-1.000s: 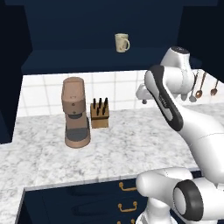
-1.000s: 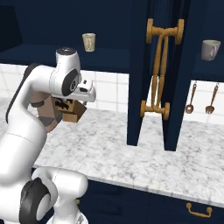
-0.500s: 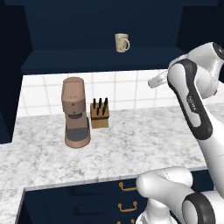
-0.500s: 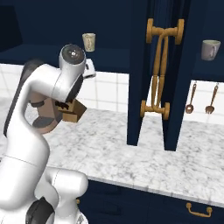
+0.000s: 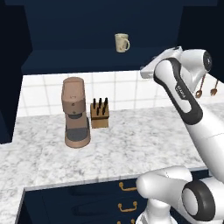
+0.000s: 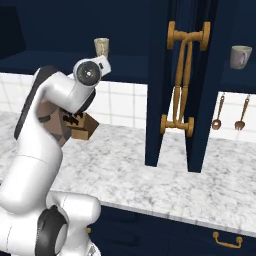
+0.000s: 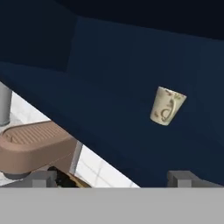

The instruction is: Gather all objects into one cabinet and sort the glasses and bowls to opposite sides.

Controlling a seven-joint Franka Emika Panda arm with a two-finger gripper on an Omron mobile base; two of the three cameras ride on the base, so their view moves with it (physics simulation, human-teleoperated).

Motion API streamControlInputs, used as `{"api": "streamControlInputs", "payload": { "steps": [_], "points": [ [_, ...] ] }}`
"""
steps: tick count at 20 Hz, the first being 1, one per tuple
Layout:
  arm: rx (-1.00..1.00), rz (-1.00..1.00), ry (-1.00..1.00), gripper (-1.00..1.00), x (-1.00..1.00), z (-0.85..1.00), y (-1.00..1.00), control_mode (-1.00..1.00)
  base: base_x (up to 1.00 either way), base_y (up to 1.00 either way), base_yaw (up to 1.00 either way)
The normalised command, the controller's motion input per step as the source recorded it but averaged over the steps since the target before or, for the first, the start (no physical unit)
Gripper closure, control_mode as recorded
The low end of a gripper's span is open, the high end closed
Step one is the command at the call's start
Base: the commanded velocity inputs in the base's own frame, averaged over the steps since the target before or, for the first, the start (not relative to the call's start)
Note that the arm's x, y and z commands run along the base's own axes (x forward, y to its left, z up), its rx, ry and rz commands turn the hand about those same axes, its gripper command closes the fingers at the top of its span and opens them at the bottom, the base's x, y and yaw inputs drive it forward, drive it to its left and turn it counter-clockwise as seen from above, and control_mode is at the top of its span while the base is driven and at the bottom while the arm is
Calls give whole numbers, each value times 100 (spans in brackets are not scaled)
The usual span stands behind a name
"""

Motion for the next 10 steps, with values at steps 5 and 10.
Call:
{"api": "streamControlInputs", "payload": {
  "steps": [5,10],
  "points": [
    [3,-8,11,-100,16,48,-2,-100,0,0,0],
    [4,-13,13,-100,47,95,0,-100,0,0,0]
  ]
}}
